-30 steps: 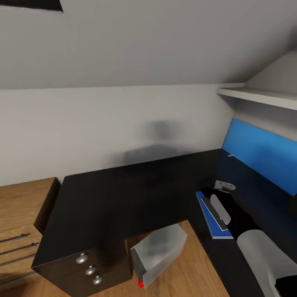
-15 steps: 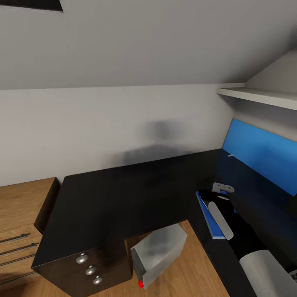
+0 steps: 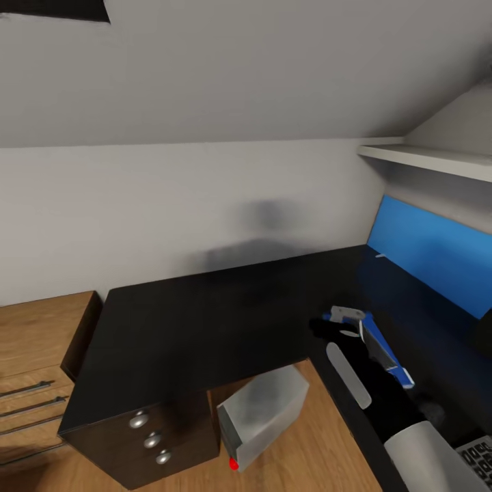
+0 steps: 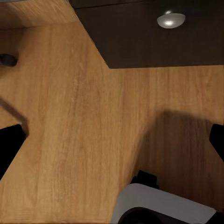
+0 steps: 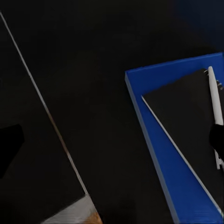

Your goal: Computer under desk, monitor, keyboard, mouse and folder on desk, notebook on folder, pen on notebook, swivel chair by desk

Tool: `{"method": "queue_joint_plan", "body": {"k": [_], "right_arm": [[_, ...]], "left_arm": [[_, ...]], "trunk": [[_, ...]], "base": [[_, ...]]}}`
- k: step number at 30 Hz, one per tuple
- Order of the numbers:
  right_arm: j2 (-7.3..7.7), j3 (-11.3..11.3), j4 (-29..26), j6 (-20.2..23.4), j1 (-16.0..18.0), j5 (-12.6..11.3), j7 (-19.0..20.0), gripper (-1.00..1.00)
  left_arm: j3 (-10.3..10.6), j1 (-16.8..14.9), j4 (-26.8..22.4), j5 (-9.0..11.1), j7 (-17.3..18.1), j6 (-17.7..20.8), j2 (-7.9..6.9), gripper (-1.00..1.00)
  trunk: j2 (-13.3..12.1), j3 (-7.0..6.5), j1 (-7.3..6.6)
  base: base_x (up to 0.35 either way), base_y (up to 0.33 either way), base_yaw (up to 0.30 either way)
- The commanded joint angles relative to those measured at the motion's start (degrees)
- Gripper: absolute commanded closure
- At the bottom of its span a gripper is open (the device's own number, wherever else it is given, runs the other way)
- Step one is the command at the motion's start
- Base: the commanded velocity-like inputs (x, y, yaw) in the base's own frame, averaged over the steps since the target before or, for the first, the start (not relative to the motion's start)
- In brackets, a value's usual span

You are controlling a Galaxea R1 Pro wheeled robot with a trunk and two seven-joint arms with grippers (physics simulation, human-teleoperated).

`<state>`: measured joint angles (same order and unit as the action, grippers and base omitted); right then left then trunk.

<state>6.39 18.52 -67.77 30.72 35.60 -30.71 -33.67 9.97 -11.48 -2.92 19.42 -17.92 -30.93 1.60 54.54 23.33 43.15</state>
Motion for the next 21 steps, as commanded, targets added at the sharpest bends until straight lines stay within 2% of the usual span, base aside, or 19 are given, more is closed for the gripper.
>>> {"method": "queue_joint_plan", "body": {"k": [1, 4, 10, 15, 17, 21], "right_arm": [[0.06, 0.2, -0.3, 0.2, 0.0, -0.5, -0.6, -1.0], [0.08, 0.3, -2.3, 0.3, -0.2, -0.9, -0.5, -1.0], [0.11, 0.3, -2.4, 0.3, -0.2, -0.9, -0.5, -1.0], [0.12, 0.2, -2.4, 0.3, -0.2, -0.8, -0.5, -1.0], [0.12, 0.3, -2.4, 0.2, -0.2, -0.8, -0.5, -1.0], [0.06, 0.3, -2.2, 0.0, -0.2, -0.8, -0.5, -1.0]], "left_arm": [[0.5, 0.0, 0.0, 0.3, -0.4, -0.1, -0.05, -1.0], [0.2, 0.0, 0.0, 0.5, -0.5, 0.2, -1.01, -1.0], [0.1, 0.0, 0.0, 0.6, -0.5, 2.9, -1.57, -1.0], [0.1, 0.0, 0.0, 1.0, -0.5, 3.4, -1.97, -1.0], [0.1, 0.0, 0.0, 3.1, -0.5, 4.6, -2.18, -1.0], [0.1, 0.0, -0.1, 3.6, -0.5, 5.5, -2.35, -1.0]], "trunk": [[0.1, 0.07, -0.03], [0.1, 0.07, -0.03], [0.1, 0.07, -0.03], [0.1, 0.07, -0.03], [0.1, 0.07, -0.03], [0.1, -0.02, -0.03]], "base": [[-0.31, 0.0, 0.0], [-0.329, 0.0, 0.0], [-0.336, 0.0, 0.0], [-0.336, 0.0, 0.0], [-0.336, 0.0, 0.0], [-0.336, 0.0, 0.046]]}}
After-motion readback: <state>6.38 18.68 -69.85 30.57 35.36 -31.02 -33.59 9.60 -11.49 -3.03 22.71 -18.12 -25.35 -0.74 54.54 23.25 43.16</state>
